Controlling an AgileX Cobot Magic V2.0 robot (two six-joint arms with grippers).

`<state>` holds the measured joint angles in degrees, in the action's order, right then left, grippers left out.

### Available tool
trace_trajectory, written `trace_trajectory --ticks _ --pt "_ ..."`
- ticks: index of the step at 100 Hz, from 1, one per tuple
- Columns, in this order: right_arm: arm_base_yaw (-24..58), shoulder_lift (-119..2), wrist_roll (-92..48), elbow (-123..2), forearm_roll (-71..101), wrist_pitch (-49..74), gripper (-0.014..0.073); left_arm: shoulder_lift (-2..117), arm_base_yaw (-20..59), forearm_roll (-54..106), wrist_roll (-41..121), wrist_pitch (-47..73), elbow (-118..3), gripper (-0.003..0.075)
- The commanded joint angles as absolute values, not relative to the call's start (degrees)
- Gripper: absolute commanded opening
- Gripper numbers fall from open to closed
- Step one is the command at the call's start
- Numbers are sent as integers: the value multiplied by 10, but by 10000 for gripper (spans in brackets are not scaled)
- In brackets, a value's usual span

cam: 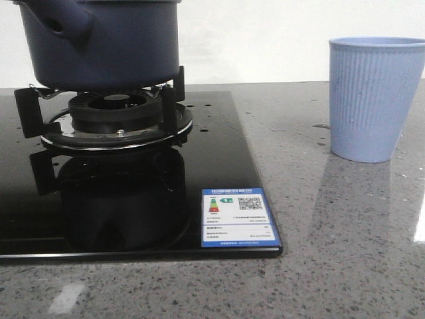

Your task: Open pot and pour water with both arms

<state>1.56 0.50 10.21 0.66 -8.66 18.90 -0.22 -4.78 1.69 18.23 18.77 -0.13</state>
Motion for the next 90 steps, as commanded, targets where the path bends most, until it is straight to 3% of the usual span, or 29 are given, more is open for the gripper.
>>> trace_trajectory --ticks 1,17,45,56,90 --pt "13 12 97 21 -89 178 -69 -17 -48 23 177 155 6 -20" --pt "13 12 97 21 -192 114 -69 -17 -48 23 177 155 6 -20" --pt "13 12 101 21 -186 -104 -69 -17 -48 24 177 151 6 -20" --pt "13 12 162 21 -139 -164 -69 -17 -48 65 177 119 6 -20" --pt "13 12 236 20 -34 -122 -69 -17 -48 255 177 -34 6 -20"
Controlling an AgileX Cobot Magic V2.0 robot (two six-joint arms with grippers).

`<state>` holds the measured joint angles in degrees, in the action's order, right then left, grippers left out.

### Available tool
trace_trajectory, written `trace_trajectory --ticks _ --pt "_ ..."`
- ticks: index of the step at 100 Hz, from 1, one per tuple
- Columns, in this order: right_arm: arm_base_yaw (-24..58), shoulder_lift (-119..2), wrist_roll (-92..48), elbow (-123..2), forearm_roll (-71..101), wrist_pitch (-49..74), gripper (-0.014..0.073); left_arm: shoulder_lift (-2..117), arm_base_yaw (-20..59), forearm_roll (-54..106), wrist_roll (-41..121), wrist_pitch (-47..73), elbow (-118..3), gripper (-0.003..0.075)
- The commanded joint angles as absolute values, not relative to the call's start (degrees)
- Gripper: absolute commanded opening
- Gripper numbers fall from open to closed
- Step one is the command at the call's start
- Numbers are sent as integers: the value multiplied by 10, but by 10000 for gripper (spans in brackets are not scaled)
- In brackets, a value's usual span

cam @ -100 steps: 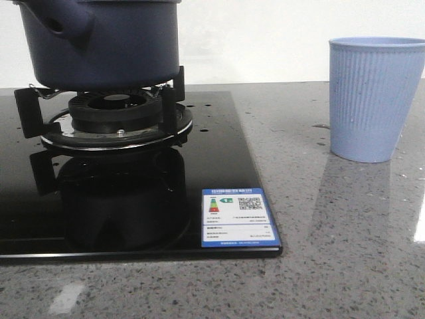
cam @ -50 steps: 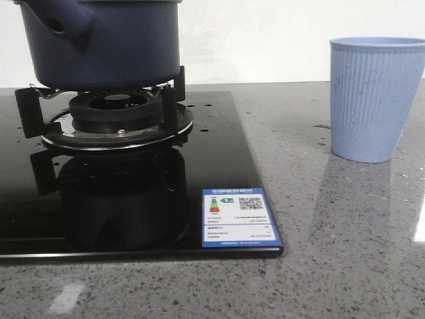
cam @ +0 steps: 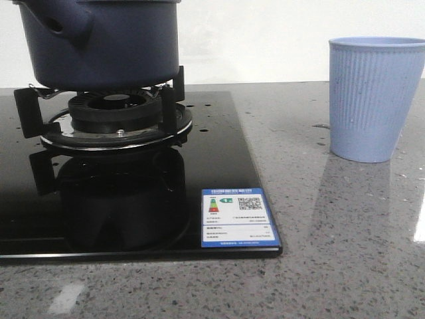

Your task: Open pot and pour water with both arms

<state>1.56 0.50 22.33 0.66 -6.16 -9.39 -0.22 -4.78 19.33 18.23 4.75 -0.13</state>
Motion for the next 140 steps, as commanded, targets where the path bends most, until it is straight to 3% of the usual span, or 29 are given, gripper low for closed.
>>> trace_trajectory --ticks 1,20,30,44,68,92,116,140 --pt "13 12 240 20 -32 -122 -69 -17 -48 271 177 -38 6 -20" --pt "13 12 268 16 -26 -127 -69 -17 -48 514 177 -47 5 -20" --pt "13 12 268 0 -26 -120 -69 -17 -48 560 177 -34 3 -20" --pt "13 11 268 -46 -26 -65 -69 -16 -48 548 184 31 -38 -20" --pt "13 10 268 -184 -26 180 -69 60 -48 379 198 277 -198 -20" --pt "22 -11 264 -291 5 385 -69 164 -10 350 226 338 -334 -19" --pt "107 -125 208 -380 117 490 -69 267 86 366 244 407 -436 -19" --pt "252 -210 173 -432 181 440 -69 329 181 501 392 408 -504 -17"
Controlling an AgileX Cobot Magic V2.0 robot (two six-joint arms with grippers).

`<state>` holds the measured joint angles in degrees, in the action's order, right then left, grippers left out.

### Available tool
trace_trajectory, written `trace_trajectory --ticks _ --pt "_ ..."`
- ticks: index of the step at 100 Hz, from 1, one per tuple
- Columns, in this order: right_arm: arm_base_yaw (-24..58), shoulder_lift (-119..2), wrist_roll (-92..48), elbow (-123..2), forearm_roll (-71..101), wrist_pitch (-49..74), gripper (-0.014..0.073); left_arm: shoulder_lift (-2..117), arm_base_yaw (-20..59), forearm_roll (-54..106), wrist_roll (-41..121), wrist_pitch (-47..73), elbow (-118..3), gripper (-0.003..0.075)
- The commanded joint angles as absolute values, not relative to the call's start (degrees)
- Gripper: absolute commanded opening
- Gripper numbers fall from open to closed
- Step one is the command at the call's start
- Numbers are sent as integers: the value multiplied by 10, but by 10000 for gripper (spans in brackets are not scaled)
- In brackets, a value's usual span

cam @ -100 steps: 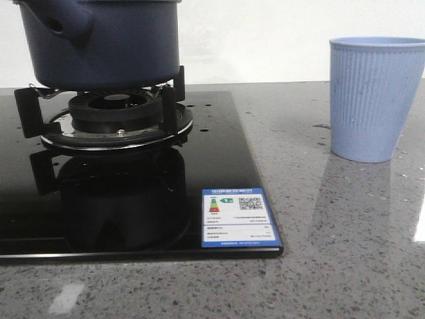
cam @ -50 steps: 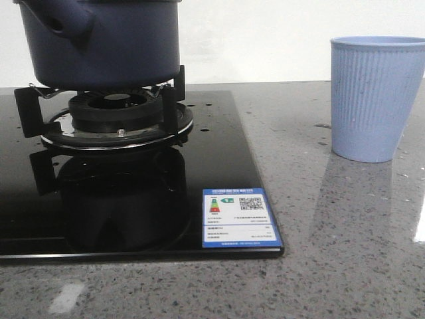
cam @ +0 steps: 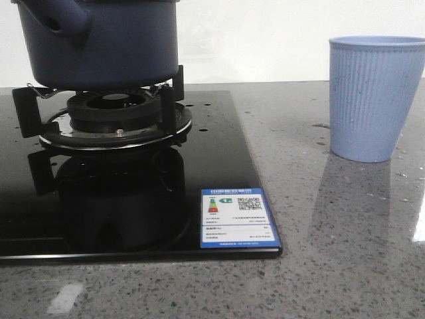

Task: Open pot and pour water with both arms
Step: 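Reach the left gripper to the blue lid knob and grasp it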

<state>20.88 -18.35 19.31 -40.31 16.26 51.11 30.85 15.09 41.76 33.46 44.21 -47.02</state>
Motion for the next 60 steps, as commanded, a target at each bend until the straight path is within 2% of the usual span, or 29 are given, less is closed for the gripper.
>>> trace_trajectory --ticks 1,16,27,51,60 --pt "256 -211 172 -432 181 432 -69 331 183 506 397 407 -505 -17" --pt "334 -226 138 -433 166 327 -69 359 210 619 536 395 -516 -17" --pt "349 -229 133 -433 117 275 -69 382 211 700 615 394 -521 -14" --pt "349 -229 133 -433 43 291 -62 475 211 733 641 453 -588 -3" --pt "349 -229 133 -433 34 294 0 506 211 733 671 454 -622 1"
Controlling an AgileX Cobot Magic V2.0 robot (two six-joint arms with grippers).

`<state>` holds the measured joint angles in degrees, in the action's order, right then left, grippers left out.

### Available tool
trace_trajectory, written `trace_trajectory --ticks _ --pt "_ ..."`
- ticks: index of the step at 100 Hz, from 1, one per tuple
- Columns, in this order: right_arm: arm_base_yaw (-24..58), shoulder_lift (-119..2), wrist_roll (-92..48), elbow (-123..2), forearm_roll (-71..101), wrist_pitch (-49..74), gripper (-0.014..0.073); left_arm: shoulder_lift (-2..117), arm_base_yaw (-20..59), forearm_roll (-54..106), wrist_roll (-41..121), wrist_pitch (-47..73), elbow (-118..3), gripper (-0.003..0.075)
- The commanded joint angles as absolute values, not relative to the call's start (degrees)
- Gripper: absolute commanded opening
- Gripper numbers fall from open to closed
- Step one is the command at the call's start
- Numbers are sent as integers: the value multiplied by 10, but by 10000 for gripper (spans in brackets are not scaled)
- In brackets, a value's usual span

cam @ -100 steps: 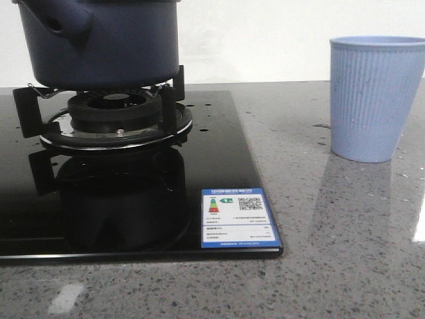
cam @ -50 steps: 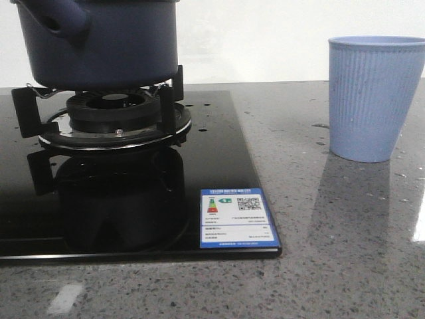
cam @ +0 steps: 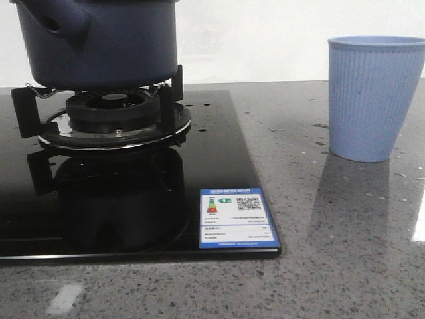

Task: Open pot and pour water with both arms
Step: 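Reach the left gripper to the blue lid knob and grasp it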

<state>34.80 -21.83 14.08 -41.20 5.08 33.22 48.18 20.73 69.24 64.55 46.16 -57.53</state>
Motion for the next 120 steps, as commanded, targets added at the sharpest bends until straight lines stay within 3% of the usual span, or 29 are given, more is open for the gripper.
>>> trace_trajectory --ticks 1,11,25,32,39,68,85,97,120 --pt "349 -229 133 -433 33 294 8 510 210 733 680 453 -628 3" --pt "349 -229 133 -433 24 294 178 541 202 716 754 435 -660 73" --pt "349 -229 133 -433 18 300 456 569 197 713 817 350 -670 337" --pt "349 -229 133 -433 17 313 535 576 197 715 817 314 -670 435" --pt "349 -229 133 -433 18 325 549 580 197 716 799 301 -670 470" --pt "349 -229 133 -433 16 334 549 631 148 753 741 355 -670 439" --pt "349 -229 133 -433 16 343 549 674 47 856 845 496 -670 439" --pt "349 -229 133 -433 16 348 549 695 19 862 913 508 -670 441" --pt "349 -229 133 -432 16 349 549 747 35 874 976 502 -670 557"
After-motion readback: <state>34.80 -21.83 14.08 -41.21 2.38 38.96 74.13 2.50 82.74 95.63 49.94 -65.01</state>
